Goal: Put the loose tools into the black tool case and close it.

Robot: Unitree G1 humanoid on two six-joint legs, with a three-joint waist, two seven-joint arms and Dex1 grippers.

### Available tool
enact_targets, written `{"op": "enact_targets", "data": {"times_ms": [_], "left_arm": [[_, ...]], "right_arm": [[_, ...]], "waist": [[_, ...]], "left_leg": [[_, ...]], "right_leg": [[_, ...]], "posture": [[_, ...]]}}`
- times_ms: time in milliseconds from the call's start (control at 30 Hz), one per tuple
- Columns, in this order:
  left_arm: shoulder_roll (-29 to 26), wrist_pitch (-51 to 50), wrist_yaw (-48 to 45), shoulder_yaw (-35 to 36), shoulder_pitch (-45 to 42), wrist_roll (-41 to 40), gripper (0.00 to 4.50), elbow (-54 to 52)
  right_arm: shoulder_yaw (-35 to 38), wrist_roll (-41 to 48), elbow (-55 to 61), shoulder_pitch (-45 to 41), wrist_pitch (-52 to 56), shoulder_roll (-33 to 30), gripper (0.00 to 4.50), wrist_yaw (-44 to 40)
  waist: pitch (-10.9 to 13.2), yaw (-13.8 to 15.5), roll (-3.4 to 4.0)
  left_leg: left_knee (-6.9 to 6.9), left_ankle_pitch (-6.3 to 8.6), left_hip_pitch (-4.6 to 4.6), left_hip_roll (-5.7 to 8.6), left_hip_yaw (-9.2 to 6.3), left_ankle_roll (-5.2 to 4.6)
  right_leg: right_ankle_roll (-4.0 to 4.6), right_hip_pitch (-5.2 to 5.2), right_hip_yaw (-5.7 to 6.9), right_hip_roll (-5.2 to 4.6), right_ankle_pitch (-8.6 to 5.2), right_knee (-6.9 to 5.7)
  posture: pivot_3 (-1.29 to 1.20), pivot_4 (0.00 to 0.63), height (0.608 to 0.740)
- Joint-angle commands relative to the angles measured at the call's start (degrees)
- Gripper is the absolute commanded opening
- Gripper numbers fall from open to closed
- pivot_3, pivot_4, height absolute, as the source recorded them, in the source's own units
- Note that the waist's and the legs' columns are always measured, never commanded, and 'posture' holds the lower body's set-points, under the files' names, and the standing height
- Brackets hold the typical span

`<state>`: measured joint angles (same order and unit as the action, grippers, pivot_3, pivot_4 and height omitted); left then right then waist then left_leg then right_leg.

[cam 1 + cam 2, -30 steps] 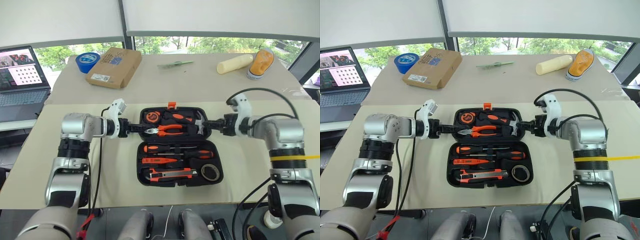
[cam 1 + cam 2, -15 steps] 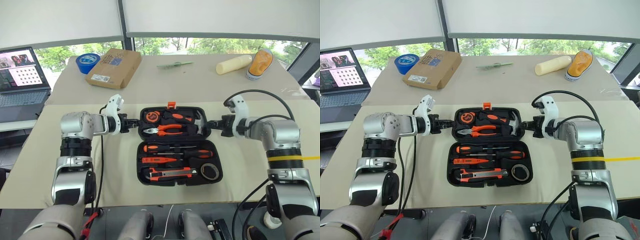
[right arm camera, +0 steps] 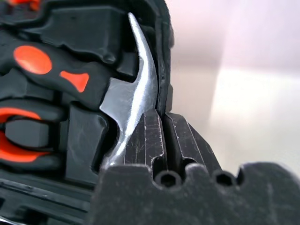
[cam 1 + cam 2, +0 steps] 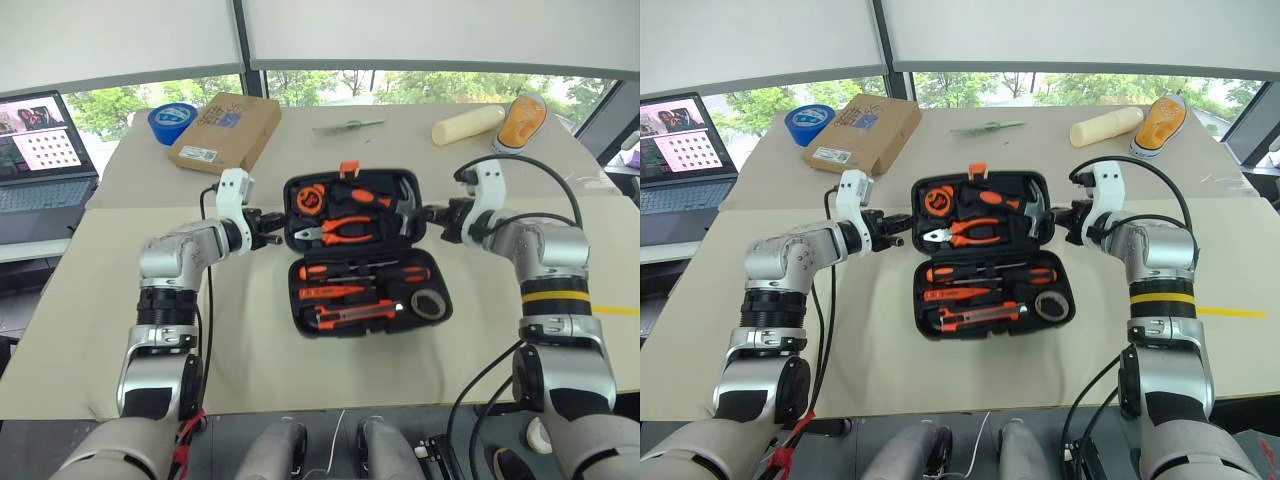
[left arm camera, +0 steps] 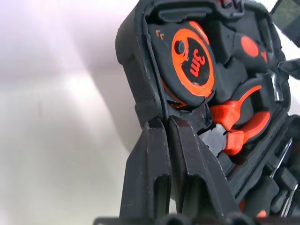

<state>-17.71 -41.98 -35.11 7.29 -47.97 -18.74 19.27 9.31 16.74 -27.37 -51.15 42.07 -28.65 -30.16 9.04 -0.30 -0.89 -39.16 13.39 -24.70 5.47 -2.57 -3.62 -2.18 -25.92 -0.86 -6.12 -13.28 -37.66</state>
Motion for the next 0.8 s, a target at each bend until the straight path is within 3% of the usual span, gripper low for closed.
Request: {"op": "enact_targets", "data": {"times_ms": [33,267,400,533,567,633,667,767,800], "left_arm": [[-0.84,11.89,-5.27,-4.04,2.19,1.82,0.03,-6.6],[-4.27,24.88,-5.17,-7.48,14.02,7.04,0.03,-13.93],[-6.48,35.16,-2.66,-9.24,22.0,12.74,0.03,-19.21],[-6.81,34.37,-0.61,-7.18,25.59,11.84,0.03,-23.05],[-6.97,33.68,-0.23,-6.69,26.49,11.58,0.0,-24.1],[-8.36,31.27,-0.55,-4.91,30.55,10.04,0.69,-28.79],[-9.29,29.55,-0.92,-3.77,32.77,9.01,0.85,-31.52],[-13.14,23.59,-2.86,0.15,39.21,4.86,2.13,-39.3],[-14.58,20.82,-3.41,2.2,40.86,2.87,2.37,-41.1]], "right_arm": [[0.95,0.71,6.34,0.89,-7.31,0.06,0.0,-1.67],[-0.89,0.64,21.37,14.89,-13.08,-0.33,0.0,-5.19],[-2.03,-3.45,27.39,25.91,-26.78,-2.56,0.0,-8.19],[-1.09,-5.14,32.31,33.79,-38.32,-5.43,0.0,-11.41],[-1.04,-6.28,33.06,35.71,-42.36,-6.45,0.73,-12.19],[0.45,-7.75,36.0,41.81,-49.57,-9.15,1.21,-14.34],[1.72,-7.58,37.7,44.54,-49.95,-10.15,1.54,-14.71],[6.79,-3.56,43.38,51.43,-46.01,-13.05,2.67,-15.89],[8.93,-0.51,45.69,54.01,-43.27,-14.53,2.86,-17.56]], "waist": [[0.0,-0.41,0.0],[-0.02,-1.01,0.02],[-0.07,-0.86,0.06],[-0.07,-0.57,0.06],[-0.07,-0.5,0.06],[-0.07,-0.54,0.06],[-0.07,-0.6,0.07],[-0.07,-0.69,0.07],[-0.07,-0.5,0.07]], "left_leg": [[0.0,-0.01,-0.1,0.02,0.03,0.0],[-0.01,-0.02,-0.09,0.01,0.04,-0.01],[0.02,-0.01,0.09,-0.03,0.1,-0.01],[0.2,0.09,0.64,-0.04,0.25,-0.15],[0.21,0.13,0.75,-0.04,0.25,-0.22],[0.25,0.37,1.19,-0.08,0.28,-0.61],[0.31,0.39,1.3,-0.1,0.28,-0.64],[0.35,0.48,1.45,-0.32,0.36,-0.48],[0.35,0.47,1.42,-0.34,0.36,-0.47]], "right_leg": [[0.0,-0.12,-0.01,-0.01,0.0,-0.02],[-0.01,-0.26,0.02,0.01,0.0,-0.23],[-0.01,-0.16,0.0,0.03,0.0,-0.28],[-0.01,0.45,0.0,0.13,0.0,0.05],[-0.01,0.56,0.0,0.27,0.0,0.13],[-0.01,0.92,-0.05,0.33,-0.01,0.38],[-0.01,1.02,-0.08,0.4,-0.01,0.47],[0.0,1.06,-0.18,0.6,-0.01,0.46],[0.0,1.0,-0.21,0.59,-0.01,0.45]], "posture": [[0.0,0.15,0.738],[0.0,0.15,0.738],[0.0,0.15,0.738],[0.0,0.15,0.738],[0.0,0.15,0.738],[0.0,0.15,0.738],[0.0,0.15,0.738],[0.0,0.15,0.738],[0.0,0.15,0.738]]}}
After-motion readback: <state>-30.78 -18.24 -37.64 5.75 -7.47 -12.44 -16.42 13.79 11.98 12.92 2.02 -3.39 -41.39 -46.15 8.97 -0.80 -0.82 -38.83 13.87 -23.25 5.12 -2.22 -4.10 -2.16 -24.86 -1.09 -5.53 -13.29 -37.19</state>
